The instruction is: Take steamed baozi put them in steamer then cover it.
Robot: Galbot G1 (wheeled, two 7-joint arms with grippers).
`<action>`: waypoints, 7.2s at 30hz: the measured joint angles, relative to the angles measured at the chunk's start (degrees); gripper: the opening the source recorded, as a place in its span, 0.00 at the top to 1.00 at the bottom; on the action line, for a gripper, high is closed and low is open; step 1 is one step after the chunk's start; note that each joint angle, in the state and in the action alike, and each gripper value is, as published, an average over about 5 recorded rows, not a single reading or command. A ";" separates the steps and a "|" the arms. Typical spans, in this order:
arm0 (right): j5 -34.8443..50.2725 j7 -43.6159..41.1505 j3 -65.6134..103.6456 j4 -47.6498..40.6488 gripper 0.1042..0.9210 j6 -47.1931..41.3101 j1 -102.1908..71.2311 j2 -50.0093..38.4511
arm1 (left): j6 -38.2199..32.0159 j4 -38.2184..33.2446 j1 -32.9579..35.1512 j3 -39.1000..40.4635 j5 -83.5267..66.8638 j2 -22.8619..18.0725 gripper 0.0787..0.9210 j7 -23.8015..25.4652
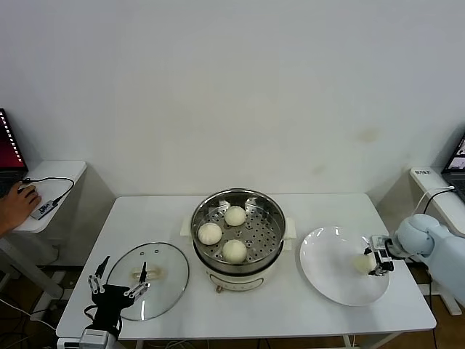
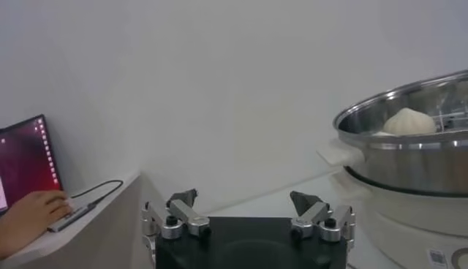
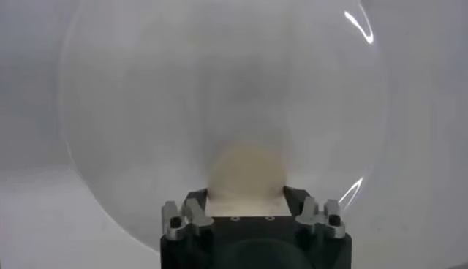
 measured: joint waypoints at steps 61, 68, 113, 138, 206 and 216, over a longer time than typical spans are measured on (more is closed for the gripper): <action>44.02 13.87 -46.75 17.64 0.43 -25.24 50.79 19.29 | -0.16 1.18 -1.71 -0.55 -1.13 -0.52 0.12 -0.12; 41.91 13.95 -47.72 16.52 0.43 -26.00 49.07 20.26 | -0.19 1.44 -1.89 -0.28 -1.05 -0.69 0.12 -0.13; 42.66 44.85 -8.16 29.71 0.12 -12.42 12.88 6.89 | -1.76 2.18 -2.05 0.05 -1.77 -0.98 0.12 -0.29; 30.25 46.08 66.36 38.82 0.12 10.05 -54.09 40.36 | -7.65 10.27 -0.77 -0.66 21.98 1.81 0.12 -2.84; 19.95 46.68 84.23 41.36 0.12 16.09 -69.67 57.70 | -8.95 36.19 -23.52 4.96 68.68 6.19 0.13 2.28; 19.08 46.58 83.61 40.76 0.12 16.15 -69.67 57.75 | -8.39 36.31 -23.56 5.88 66.81 5.93 0.43 3.60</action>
